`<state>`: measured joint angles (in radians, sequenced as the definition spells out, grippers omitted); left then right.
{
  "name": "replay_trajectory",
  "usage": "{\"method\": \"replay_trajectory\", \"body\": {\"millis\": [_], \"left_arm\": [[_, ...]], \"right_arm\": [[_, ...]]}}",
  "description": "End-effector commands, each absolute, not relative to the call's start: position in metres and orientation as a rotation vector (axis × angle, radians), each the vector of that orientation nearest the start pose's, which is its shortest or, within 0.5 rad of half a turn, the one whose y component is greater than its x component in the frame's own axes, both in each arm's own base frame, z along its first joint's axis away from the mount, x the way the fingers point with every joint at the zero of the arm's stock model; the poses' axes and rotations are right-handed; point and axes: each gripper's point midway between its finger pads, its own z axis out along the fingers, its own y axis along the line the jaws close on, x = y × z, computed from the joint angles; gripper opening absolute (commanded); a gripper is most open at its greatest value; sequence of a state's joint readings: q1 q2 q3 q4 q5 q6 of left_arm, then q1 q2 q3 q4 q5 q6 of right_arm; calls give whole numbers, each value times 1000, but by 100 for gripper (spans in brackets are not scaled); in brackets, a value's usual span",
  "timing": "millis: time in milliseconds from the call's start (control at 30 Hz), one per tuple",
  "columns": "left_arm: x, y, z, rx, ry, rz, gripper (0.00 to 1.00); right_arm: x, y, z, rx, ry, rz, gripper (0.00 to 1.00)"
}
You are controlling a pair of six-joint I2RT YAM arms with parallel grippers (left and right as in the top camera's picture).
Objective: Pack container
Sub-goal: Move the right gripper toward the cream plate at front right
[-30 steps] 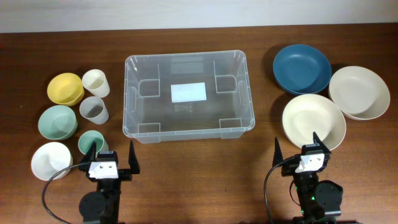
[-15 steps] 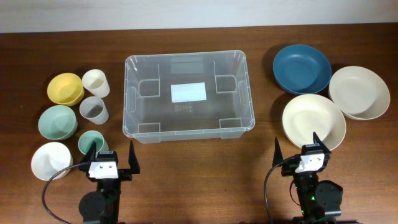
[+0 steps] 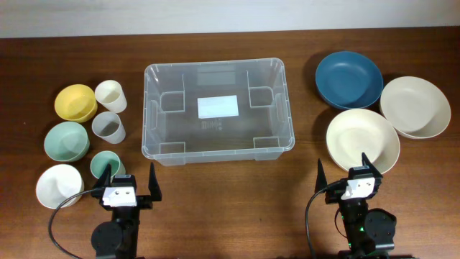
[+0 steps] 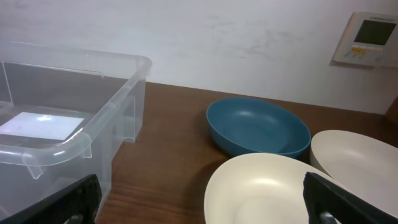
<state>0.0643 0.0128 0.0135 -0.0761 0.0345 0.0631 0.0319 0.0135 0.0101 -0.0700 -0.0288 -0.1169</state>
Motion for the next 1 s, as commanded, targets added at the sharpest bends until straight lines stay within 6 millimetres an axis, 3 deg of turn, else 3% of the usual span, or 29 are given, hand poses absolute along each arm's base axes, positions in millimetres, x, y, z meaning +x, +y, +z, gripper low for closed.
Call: {"method": "replay_trajectory", "body": {"millis": [0,533,633,767,867,967], "left_arm": [[246,9,157,27,1647,57,100],[246,9,157,27,1647,57,100],[246,9,157,27,1647,57,100],[246,9,157,27,1647,57,99],[246,9,157,27,1647,57,99],[246,9,157,27,1647,57,100]], "right_arm": [[245,17,157,-165,1635,-31,99],[246,20,163,-179,1608,-13,99],[243,35,158,-180,1631,121,99],[244,35,159,-117,1635,182,99],[243,36,169,-80,1609,226,99],[239,39,195,-100,1558,233,99]]}}
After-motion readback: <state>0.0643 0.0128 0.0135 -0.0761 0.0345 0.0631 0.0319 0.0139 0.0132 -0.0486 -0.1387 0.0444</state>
